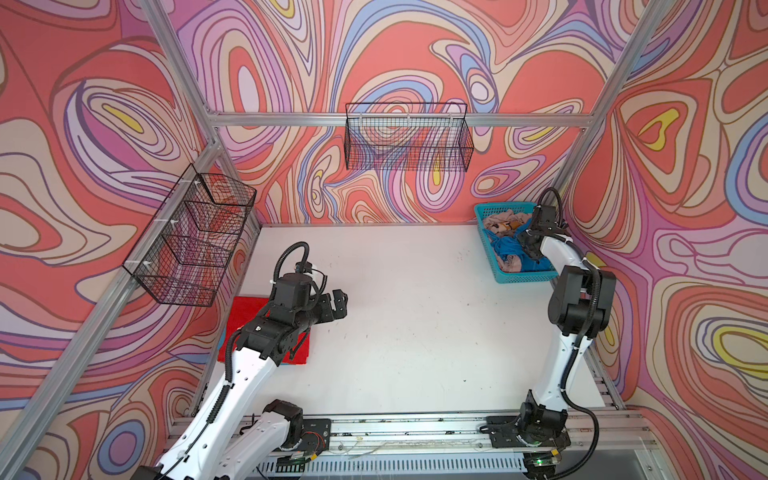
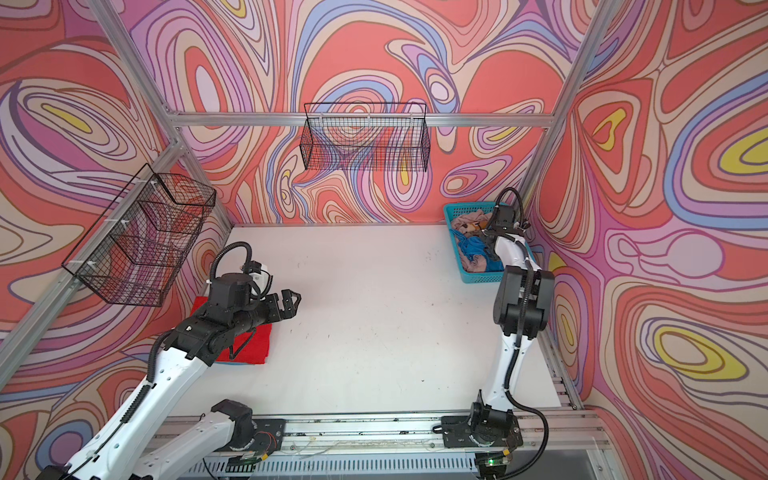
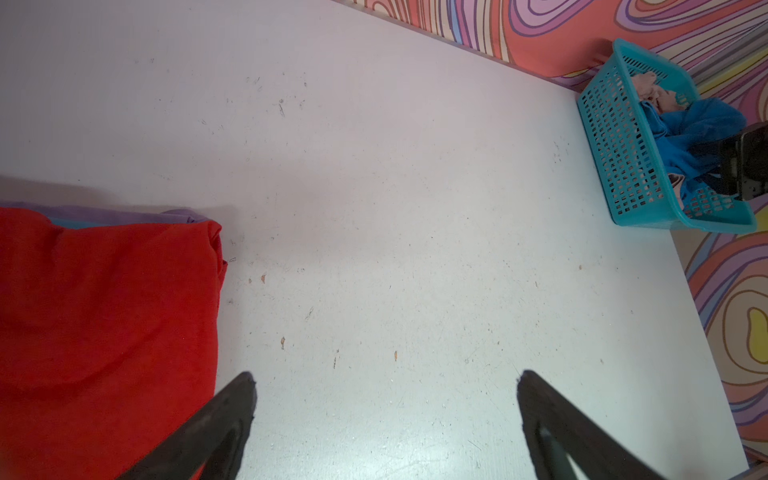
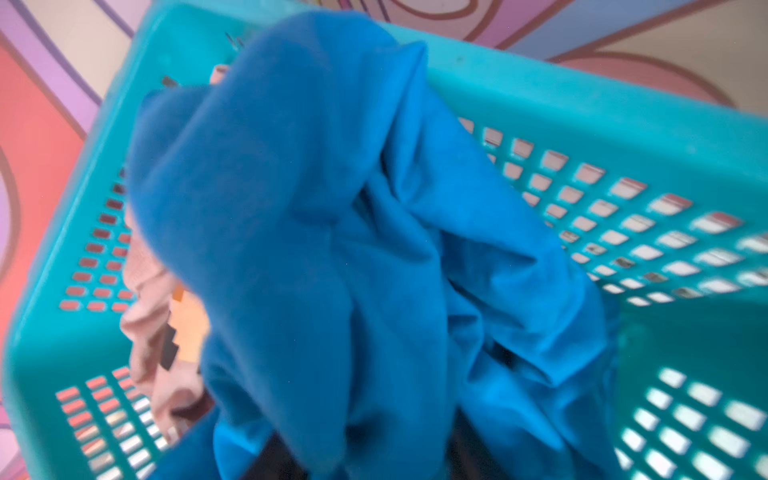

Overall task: Fold and stack the t-shirts
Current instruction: 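Lower the right gripper into the basket and pinch the blue t-shirt, then lift the blue t-shirt out of the basket with the right gripper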

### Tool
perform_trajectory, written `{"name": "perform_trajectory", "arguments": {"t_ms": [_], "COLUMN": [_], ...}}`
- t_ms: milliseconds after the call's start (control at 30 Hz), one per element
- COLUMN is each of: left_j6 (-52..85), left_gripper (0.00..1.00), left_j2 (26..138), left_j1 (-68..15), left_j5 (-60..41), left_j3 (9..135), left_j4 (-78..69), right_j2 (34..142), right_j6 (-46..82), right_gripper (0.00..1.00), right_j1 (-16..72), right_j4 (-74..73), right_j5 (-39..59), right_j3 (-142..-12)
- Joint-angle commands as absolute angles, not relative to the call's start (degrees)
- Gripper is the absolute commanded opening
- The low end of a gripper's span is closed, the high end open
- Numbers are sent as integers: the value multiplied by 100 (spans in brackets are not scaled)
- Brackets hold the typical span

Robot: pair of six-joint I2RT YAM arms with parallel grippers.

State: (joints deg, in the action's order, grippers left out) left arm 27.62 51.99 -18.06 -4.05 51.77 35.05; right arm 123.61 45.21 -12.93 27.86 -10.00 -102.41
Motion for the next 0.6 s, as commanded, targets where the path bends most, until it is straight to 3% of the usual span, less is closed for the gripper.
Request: {"name": "perform_trajectory", "arguments": {"t_ms": [0,167,300,567], "left_j6": [2692,2685,2683,2680], "left_gripper": [100,100,100,100], "left_j2": [5194,5190,5151,5122], "left_j1": [-1825,-1813,-1819,-1819], "left_j5": [-429,-484,-507,-601], "left_j3": [5203,5212,5189,5194], "left_j4": [3630,3638,3628,3568], "right_j2": [12353,12011,11497,9403], "right_j6": [4365,4420,4585,5246], "right_gripper": [27,1,0,0], "right_j1": [-1274,-1274,-1268,-1266], "right_j4": [2339,1915,1519,-458], "right_j5": [-784,-453,-89,67], "right_j3": [-10137,-9711,-9299,-7172]}}
